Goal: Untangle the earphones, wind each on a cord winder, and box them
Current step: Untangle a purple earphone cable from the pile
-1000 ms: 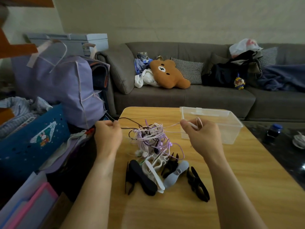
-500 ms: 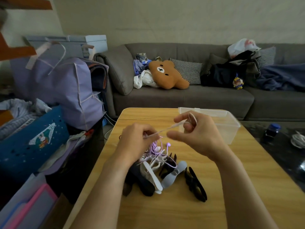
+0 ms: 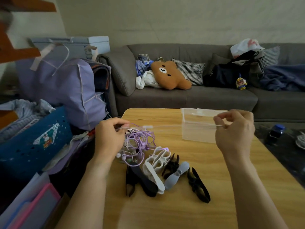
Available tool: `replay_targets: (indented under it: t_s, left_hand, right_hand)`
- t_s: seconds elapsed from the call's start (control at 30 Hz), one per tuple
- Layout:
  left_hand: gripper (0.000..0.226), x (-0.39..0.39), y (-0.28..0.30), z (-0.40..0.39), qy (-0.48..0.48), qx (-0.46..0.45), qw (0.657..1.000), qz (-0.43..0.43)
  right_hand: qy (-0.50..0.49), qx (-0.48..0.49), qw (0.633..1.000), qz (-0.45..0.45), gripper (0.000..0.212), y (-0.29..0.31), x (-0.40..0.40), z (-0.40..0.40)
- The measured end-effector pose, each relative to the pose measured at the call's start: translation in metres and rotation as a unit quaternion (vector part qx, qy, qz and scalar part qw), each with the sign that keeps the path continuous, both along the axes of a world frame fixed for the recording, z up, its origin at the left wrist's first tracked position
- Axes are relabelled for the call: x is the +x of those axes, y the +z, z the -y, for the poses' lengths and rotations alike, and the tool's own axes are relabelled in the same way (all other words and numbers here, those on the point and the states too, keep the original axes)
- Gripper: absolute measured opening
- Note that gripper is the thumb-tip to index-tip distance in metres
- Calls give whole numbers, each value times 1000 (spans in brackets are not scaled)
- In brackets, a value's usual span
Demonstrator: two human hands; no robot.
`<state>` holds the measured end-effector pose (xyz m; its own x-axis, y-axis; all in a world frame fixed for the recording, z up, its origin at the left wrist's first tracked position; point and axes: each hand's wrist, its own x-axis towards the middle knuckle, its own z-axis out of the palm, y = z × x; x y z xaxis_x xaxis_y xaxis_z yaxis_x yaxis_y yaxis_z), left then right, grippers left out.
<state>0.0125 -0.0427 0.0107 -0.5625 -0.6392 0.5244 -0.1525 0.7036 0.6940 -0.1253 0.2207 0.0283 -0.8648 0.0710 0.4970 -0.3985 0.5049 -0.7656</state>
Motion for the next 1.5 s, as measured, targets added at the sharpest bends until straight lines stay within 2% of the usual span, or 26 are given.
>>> replay_targets:
  t_s: [0.03, 0.07, 0.13, 0.17, 0.2, 0.27, 0.33, 0.37, 0.4, 0.43, 0.5, 0.57, 0.63, 0.7, 0.8, 0.83, 0.9, 1.0, 1.07, 1.17, 1.23, 1.3, 1.37, 1.43, 1.5]
  left_hand:
    - [12, -1, -1, 0, -10, 13, 1000, 9]
    - [13, -1, -3, -2, -30, 21, 999, 28]
    - [19, -2, -3, -9, -83, 21, 992, 90]
    - [25, -2, -3, -12, -108, 24, 986, 128]
    - [31, -3, -2, -15, -126, 38, 977, 169]
    - [35, -2, 4, -19, -156, 102, 953, 241]
    - [57, -3, 5, -20, -162, 127, 932, 299]
    - [72, -4, 5, -21, -154, 90, 922, 345]
    - [83, -4, 1, -22, -138, 45, 910, 388]
    - [83, -3, -4, -24, -118, 4, 906, 406]
    - [58, -6, -14, -21, -75, -42, 925, 371]
    - [27, -7, -18, -14, -56, -32, 955, 289]
    - [14, -6, -15, -9, -55, 1, 981, 186]
    - [14, -2, -8, -7, -67, 27, 993, 88]
    - [31, 2, 2, -13, -131, 57, 990, -2]
    - [36, 3, 5, -14, -153, 73, 985, -21]
    - [37, 3, 10, -18, -185, 101, 976, -53]
    - [27, -1, 14, -24, -218, 138, 963, -80]
    - [23, -4, 14, -27, -230, 165, 954, -101]
    - [21, -7, 14, -30, -217, 171, 954, -115]
    - [15, -10, 13, -31, -199, 185, 955, -118]
    - [12, -13, 12, -30, -163, 197, 959, -125]
    - [11, -16, 11, -30, -125, 189, 965, -128]
    - [10, -18, 11, -33, -118, 191, 967, -124]
    - [15, -20, 9, -34, -119, 203, 964, -121]
  right_hand:
    - [28, -39, 997, 55, 10, 1, 0, 0]
    - [84, -115, 979, 148, 22, 5, 3, 2]
    - [217, -253, 881, 336, 47, 13, 15, 6]
    - [256, -280, 844, 379, 55, 16, 18, 7]
    - [278, -297, 824, 395, 60, 18, 19, 7]
    - [292, -303, 819, 390, 59, 18, 16, 6]
    - [308, -229, 850, 360, 45, 16, 12, 2]
    - [330, -160, 866, 341, 37, 15, 11, -2]
    - [366, -89, 867, 326, 33, 15, 12, -6]
    - [411, -25, 852, 323, 36, 16, 13, -10]
    - [495, 86, 794, 342, 47, 20, 18, -14]
    - [514, 182, 753, 367, 63, 23, 21, -15]
    - [469, 237, 762, 379, 73, 23, 22, -13]
    - [414, 238, 805, 354, 64, 21, 22, -7]
    - [329, 75, 906, 256, 19, 13, 22, 12]
    - [305, 26, 927, 216, 15, 10, 23, 21]
    - [299, -7, 944, 137, 21, 7, 29, 40]
    - [343, 35, 936, 64, 40, 2, 37, 61]
    - [367, 51, 926, 73, 44, -1, 38, 68]
    - [352, -63, 928, 108, 29, 1, 46, 72]
    - [313, -113, 937, 103, 40, 5, 51, 72]
    - [309, -76, 943, 94, 53, 8, 50, 68]
    - [350, -23, 926, 141, 58, 9, 47, 67]
    - [394, -48, 895, 202, 37, 5, 44, 70]
    - [389, -81, 894, 207, 3, 1, 40, 69]
